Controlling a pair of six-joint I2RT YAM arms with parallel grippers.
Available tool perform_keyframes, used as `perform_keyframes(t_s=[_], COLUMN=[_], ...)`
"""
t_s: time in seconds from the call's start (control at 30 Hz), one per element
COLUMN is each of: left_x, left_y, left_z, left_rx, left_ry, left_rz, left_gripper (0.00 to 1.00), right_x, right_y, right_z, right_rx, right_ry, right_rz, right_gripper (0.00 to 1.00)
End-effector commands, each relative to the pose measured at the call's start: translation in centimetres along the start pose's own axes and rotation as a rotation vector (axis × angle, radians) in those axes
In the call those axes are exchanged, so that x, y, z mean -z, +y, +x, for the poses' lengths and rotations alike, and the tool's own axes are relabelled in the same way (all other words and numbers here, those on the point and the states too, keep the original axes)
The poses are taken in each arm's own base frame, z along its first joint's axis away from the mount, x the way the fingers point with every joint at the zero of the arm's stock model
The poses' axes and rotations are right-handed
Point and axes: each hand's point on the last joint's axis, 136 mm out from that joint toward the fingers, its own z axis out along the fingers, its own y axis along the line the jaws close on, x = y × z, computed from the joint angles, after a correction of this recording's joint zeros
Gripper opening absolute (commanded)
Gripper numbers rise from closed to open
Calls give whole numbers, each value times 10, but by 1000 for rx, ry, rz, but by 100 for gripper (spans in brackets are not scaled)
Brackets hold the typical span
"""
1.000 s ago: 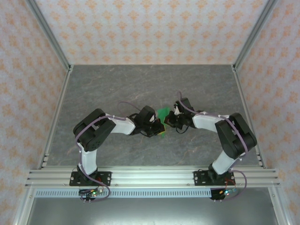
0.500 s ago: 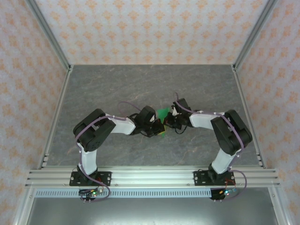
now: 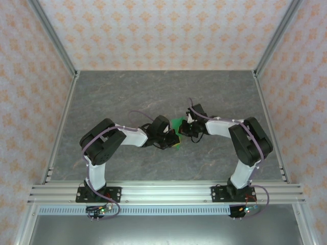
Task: Fold a paper plane with a square sheet of paper (fold left side to right side)
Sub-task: Fold the wing for the fifth time at the center of the table.
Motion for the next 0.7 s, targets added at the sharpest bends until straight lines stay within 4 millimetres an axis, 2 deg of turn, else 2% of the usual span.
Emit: perform_keyframes(t_s=[0.0, 0.67], left_x=[-4, -5], left_y=[80, 80], left_z=[28, 29], left_rx=[95, 97], left_ry=[60, 63], left_rz=[-269, -266], left_gripper=[0, 0], right_x=[1, -1], right_y=[-18, -28], right_z=[-29, -67], right_rx=[9, 5], right_ry=[-87, -114], right_rz=[80, 105], right_gripper=[0, 0])
